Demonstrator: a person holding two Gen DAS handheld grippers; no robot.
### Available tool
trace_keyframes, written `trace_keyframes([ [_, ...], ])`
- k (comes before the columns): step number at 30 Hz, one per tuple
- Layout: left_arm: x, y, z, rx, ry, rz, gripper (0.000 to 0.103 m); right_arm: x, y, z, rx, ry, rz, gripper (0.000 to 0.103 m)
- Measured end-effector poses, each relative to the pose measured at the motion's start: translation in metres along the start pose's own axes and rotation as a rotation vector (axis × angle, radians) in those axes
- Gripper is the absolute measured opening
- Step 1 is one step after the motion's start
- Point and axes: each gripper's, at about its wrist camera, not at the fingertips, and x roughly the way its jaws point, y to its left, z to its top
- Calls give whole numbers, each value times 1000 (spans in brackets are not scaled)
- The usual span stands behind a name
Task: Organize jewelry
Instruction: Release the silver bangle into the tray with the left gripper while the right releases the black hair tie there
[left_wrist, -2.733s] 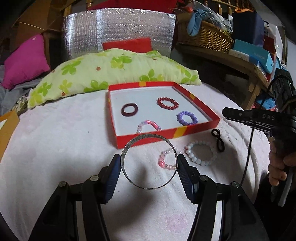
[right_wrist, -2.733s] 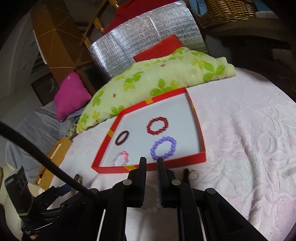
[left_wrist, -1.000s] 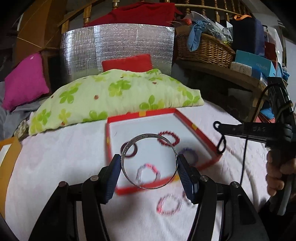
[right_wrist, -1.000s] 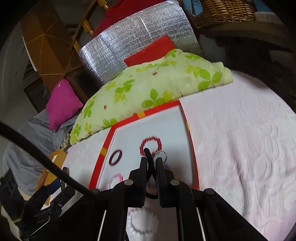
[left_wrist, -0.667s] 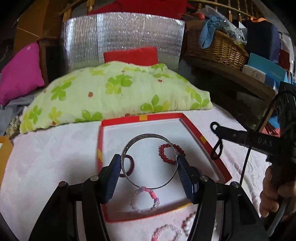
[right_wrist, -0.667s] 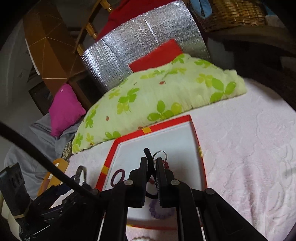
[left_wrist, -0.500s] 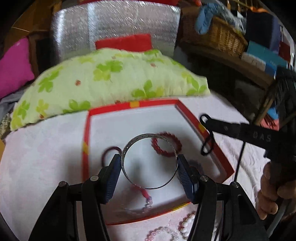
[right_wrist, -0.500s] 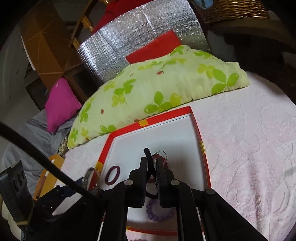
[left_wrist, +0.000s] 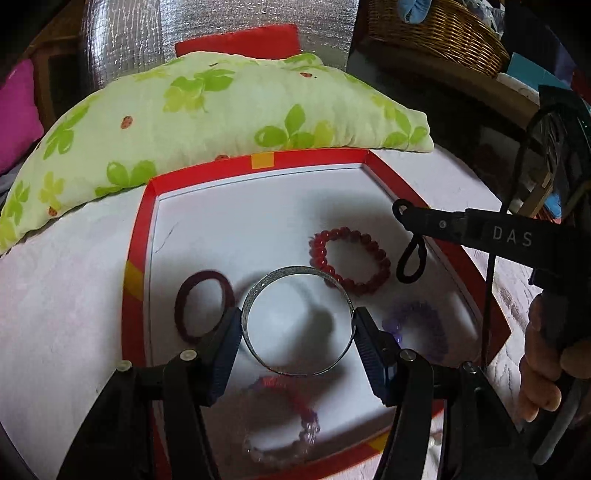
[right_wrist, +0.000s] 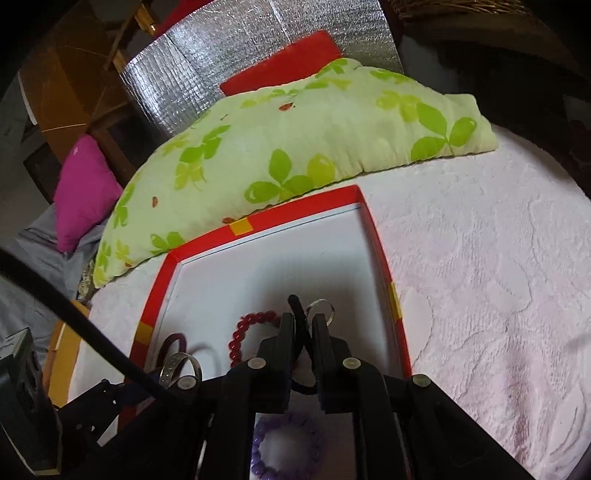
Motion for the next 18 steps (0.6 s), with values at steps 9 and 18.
trace_keyframes([
  [9, 4, -3, 4, 27, 5, 29, 65, -9, -14, 9, 78, -49, 20, 51],
  [18, -28, 11, -12, -35, 6, 105, 65, -48, -1, 4, 48, -127, 74, 51],
])
